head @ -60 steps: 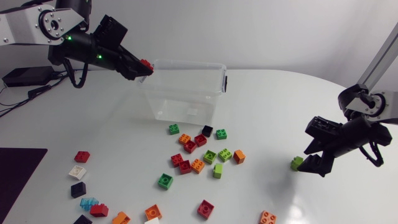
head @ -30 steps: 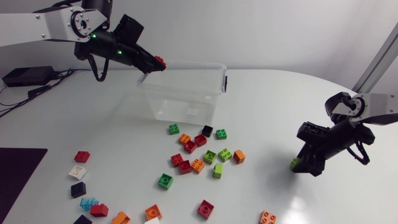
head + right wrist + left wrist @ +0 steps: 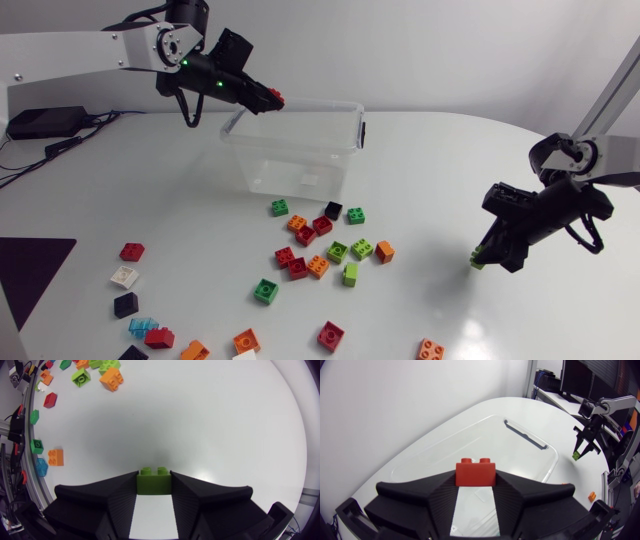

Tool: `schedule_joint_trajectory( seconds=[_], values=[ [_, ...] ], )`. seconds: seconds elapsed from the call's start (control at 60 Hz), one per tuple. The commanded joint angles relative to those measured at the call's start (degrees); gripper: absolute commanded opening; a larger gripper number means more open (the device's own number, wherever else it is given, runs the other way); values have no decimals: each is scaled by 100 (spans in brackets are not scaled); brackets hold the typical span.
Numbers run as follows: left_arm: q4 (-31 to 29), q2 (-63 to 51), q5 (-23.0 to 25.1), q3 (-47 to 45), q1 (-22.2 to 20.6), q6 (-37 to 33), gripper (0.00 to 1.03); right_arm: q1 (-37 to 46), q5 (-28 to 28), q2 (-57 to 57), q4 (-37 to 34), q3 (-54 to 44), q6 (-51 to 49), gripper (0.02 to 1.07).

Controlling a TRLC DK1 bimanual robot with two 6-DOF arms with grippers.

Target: Place the duplo bricks in the container

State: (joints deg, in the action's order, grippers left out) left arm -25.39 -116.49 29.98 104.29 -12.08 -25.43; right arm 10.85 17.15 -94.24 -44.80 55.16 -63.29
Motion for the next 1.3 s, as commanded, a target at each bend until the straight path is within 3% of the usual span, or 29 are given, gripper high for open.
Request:
schedule_joint_trajectory(
  seconds=[0.0,0.033,0.083,0.133,0.267,0.433,0.817,1.283],
  values=[
    [43,-278,-124,338,-76,170,47,-259,122,468,-231,294,255,32],
    [43,-313,-247,390,-93,179,57,-364,175,608,-310,391,378,32],
    [16,-410,-458,540,-111,214,86,-540,236,802,-407,558,589,32],
    [-89,-445,-528,663,-93,223,98,-698,307,969,-495,733,792,32],
    [-520,-278,-554,768,56,223,98,-1138,403,1162,-697,1252,1319,32],
    [-1082,407,-563,197,294,-59,98,-1674,403,1109,-671,1876,1855,32],
    [-1320,2394,-713,-2405,329,-858,98,-2632,386,151,-38,3186,2919,32],
    [-1346,3422,-1020,-4540,153,-1315,98,-3098,439,-912,876,4398,3648,33]
  ],
)
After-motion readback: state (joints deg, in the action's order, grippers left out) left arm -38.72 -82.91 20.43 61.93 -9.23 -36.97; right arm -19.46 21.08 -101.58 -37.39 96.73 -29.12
